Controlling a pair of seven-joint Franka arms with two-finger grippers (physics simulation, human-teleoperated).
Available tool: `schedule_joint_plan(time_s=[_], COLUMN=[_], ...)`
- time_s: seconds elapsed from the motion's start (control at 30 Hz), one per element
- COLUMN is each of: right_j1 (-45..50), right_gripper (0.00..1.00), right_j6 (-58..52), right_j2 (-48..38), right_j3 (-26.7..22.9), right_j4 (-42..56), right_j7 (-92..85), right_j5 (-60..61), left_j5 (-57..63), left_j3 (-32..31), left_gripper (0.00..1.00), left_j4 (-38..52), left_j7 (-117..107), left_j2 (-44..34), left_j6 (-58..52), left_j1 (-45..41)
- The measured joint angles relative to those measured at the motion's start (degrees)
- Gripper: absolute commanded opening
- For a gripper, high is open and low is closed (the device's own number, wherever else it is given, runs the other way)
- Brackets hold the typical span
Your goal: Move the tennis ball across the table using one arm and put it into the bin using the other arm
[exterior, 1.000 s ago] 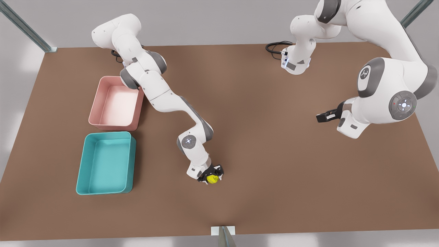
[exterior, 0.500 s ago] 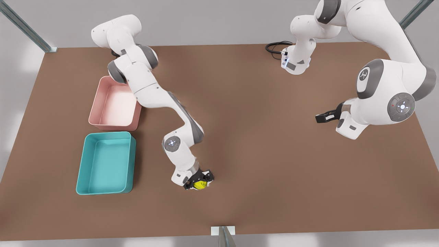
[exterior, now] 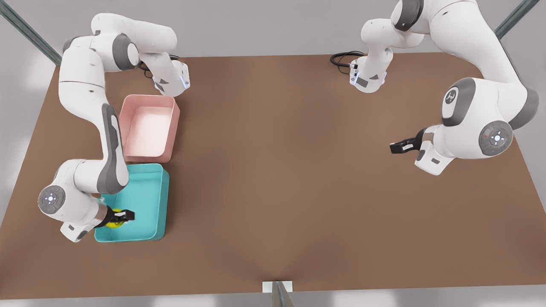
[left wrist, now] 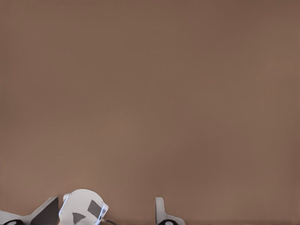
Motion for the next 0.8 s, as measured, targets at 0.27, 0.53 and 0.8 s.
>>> schedule_joint_plan(time_s=[0.27, 0.53, 0.8], right_j1=[-1.89, 3.76, 3.61], right_gripper=[1.00, 1.00, 1.00], right_j6=[-3.63, -13.33, -25.57], right_j2=[1.72, -16.83, -29.35], right_j3=[0.19, 0.61, 0.16], right_j4=[-0.72, -6.76, -6.33], right_j7=[-11.61, -10.38, -3.12], right_j5=[-0.69, -0.75, -0.67], left_j5=[-0.02, -0.02, -0.03], left_j3=[-0.04, -0.05, -0.05], left_gripper=[1.00, 1.00, 1.00], left_j4=[0.01, -0.01, -0.07], left_j7=[0.01, 0.05, 0.08], left_j2=[0.21, 0.47, 0.47], left_j6=[0.01, 0.07, 0.05], left_j1=[-0.05, 0.00, 0.09])
